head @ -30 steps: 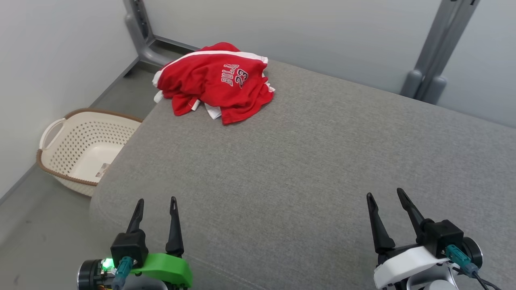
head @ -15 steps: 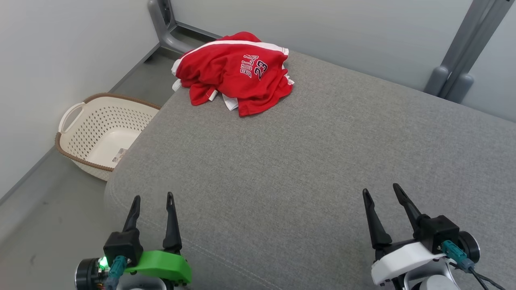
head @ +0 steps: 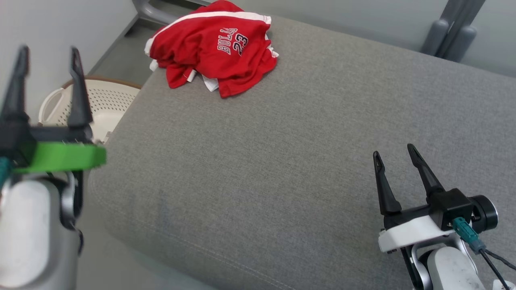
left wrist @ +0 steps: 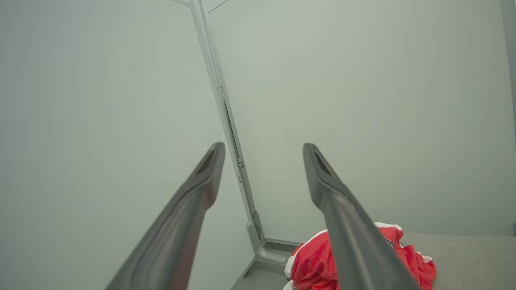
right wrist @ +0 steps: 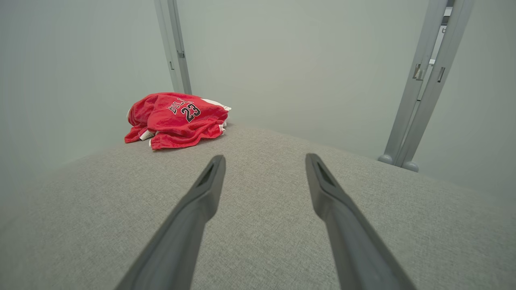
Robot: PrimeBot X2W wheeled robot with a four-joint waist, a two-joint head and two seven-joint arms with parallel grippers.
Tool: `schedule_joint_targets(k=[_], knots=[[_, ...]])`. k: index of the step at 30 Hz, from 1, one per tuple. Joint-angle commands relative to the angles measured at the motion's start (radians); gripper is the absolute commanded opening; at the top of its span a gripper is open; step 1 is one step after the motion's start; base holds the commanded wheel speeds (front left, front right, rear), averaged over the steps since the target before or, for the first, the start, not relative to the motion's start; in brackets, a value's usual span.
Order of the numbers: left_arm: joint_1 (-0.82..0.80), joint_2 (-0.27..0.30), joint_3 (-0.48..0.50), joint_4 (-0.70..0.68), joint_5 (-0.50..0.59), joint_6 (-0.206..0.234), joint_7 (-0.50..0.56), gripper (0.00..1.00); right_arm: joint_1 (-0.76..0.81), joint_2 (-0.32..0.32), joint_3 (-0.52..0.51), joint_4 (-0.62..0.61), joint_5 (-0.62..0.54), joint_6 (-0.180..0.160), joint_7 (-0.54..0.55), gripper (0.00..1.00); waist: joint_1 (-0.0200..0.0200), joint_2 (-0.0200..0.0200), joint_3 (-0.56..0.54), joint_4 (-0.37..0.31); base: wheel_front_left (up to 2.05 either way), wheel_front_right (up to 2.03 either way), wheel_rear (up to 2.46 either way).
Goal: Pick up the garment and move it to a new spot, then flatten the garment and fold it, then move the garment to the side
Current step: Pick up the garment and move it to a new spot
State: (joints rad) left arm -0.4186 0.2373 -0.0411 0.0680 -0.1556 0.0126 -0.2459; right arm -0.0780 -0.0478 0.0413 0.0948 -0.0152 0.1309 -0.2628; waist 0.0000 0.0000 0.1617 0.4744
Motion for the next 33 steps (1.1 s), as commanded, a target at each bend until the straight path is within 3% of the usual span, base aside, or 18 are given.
schedule_joint_targets(k=[1,5,15,29,33], knots=[[-0.085,0.031,0.000,0.009,0.016,-0.019,0.025,1.00,-0.024,-0.005,0.001,-0.015,-0.017,0.000,-0.003,1.00,0.0000,0.0000,0.090,-0.074,0.00,0.00,0.00],[-0.281,0.110,0.007,0.099,0.010,-0.067,0.099,1.00,-0.053,-0.005,0.018,-0.040,-0.045,0.000,-0.003,1.00,0.0000,0.0000,0.148,-0.125,0.00,0.00,0.00],[-0.581,0.200,0.022,0.516,-0.095,-0.124,0.334,1.00,-0.090,-0.004,0.035,-0.104,-0.096,0.000,-0.003,1.00,0.0000,0.0000,0.289,-0.253,0.00,0.00,0.00],[-0.674,0.146,-0.081,0.798,-0.202,-0.142,0.373,1.00,-0.088,-0.004,0.005,-0.184,-0.118,0.000,-0.003,1.00,0.0000,0.0000,0.449,-0.286,0.00,0.00,0.00],[-0.688,0.167,-0.127,0.827,-0.210,-0.142,0.342,1.00,-0.091,-0.004,0.010,-0.185,-0.113,0.000,-0.003,1.00,0.0000,0.0000,0.459,-0.285,0.00,0.00,0.00]])
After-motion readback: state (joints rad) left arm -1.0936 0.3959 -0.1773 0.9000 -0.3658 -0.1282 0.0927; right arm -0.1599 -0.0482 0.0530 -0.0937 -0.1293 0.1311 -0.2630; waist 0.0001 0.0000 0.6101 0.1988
